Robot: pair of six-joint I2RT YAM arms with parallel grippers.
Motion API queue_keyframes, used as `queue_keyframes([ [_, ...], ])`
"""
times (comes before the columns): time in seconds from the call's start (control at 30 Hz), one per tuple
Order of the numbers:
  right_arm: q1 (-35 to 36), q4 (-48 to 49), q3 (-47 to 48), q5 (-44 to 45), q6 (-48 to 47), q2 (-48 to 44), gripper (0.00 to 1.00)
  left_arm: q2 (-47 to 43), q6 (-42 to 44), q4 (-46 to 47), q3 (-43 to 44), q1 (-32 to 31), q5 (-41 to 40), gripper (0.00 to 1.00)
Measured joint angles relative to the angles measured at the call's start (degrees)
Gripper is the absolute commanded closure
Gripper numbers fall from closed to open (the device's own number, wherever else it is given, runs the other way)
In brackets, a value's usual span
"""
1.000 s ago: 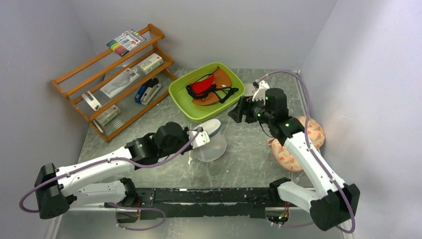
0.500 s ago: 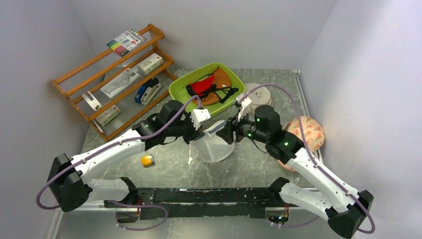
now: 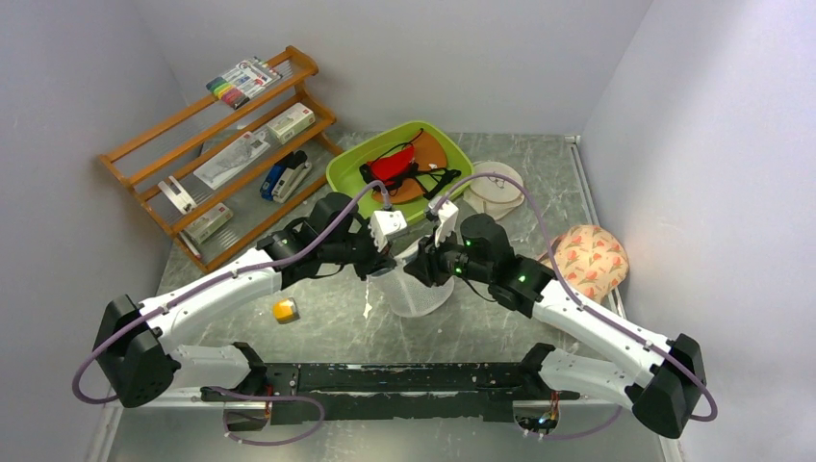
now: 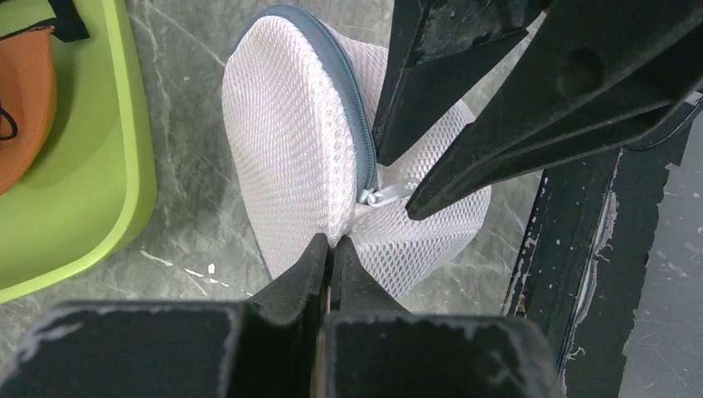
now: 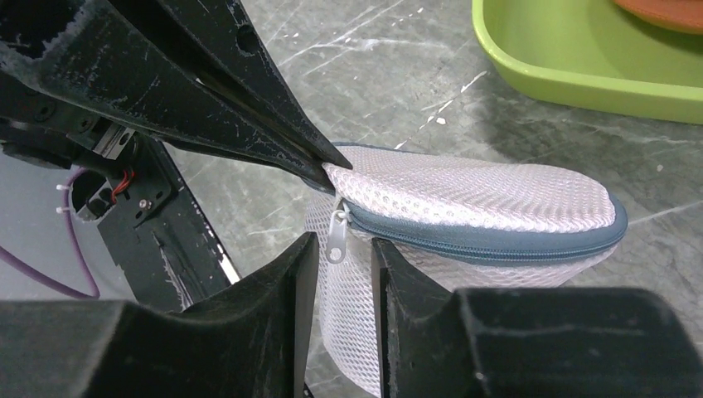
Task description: Unzip the laundry bag and remove the bra
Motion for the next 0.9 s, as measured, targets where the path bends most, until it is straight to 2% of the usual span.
queue_keyframes([
  [0.17,0.2,2.1,-0.7,0.4,0.5,0.1,0.76,0.0,0.0,0.0,0.0,0.4,0.4,0.93],
  [0.5,0.3,3.1,-0.7,2.3,0.4,0.7,0.81,0.0,0.0,0.0,0.0,0.6,1.4,0.93],
  [0.63,0.3,3.3,-0.7,2.8,0.4,1.1,0.87,0.0,0.0,0.0,0.0,0.7,1.9,0.93],
  [0.77,0.3,3.7,-0.7,3.1,0.4,1.2,0.99,0.0,0.0,0.0,0.0,0.9,2.2,0.93],
  [0.9,0.3,3.8,-0.7,4.9,0.6,1.2,1.0,0.0,0.0,0.1,0.0,0.9,2.4,0.93],
])
